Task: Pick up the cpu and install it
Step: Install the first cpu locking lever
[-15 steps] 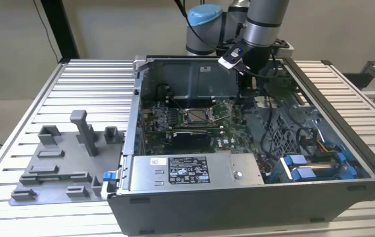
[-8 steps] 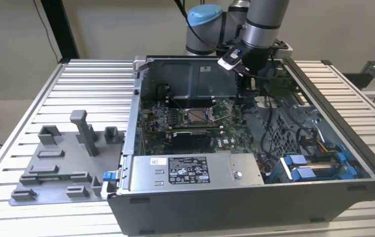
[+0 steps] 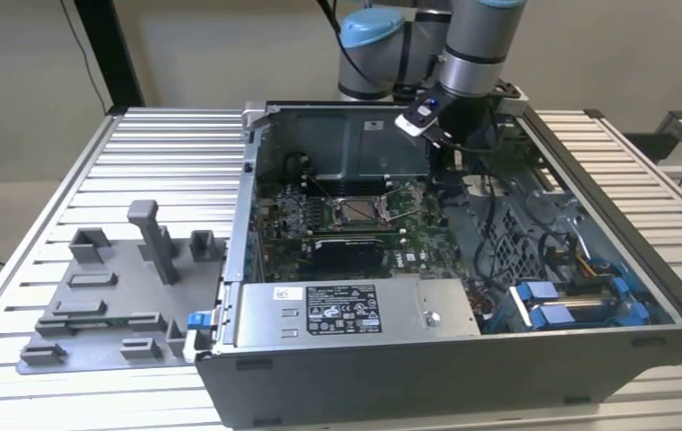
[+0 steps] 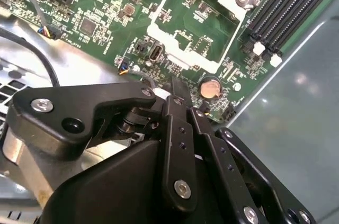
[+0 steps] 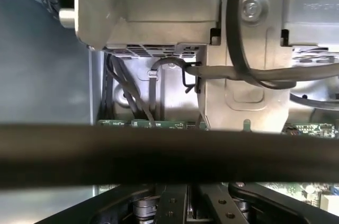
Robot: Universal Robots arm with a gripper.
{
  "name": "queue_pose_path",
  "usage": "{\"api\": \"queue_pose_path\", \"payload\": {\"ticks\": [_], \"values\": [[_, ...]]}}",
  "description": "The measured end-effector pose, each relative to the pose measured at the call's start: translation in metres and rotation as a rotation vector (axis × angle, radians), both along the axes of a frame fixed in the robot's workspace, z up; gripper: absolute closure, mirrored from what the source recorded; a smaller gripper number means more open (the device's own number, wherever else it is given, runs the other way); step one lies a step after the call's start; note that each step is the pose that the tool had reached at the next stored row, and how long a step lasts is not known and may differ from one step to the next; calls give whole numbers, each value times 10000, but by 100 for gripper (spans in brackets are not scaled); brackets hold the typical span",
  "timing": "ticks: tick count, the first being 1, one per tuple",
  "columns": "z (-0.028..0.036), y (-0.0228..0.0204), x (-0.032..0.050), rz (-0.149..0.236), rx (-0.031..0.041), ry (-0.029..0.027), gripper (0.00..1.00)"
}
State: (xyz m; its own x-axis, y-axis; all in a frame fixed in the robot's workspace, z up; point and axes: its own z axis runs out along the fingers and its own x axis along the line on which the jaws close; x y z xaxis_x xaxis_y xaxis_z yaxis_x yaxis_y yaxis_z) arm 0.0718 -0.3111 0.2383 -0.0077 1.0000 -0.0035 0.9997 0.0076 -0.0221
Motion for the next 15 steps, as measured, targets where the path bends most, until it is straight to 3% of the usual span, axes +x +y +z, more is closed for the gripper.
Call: {"api": "queue_pose_path", "payload": {"ticks": [4,8,13,15], "values": [[-64,0,2,111,1,7,100],[-117,0,20,265,4,77,100],[-154,-2,38,362,5,343,100],[-166,-3,59,409,-5,473,100]]}}
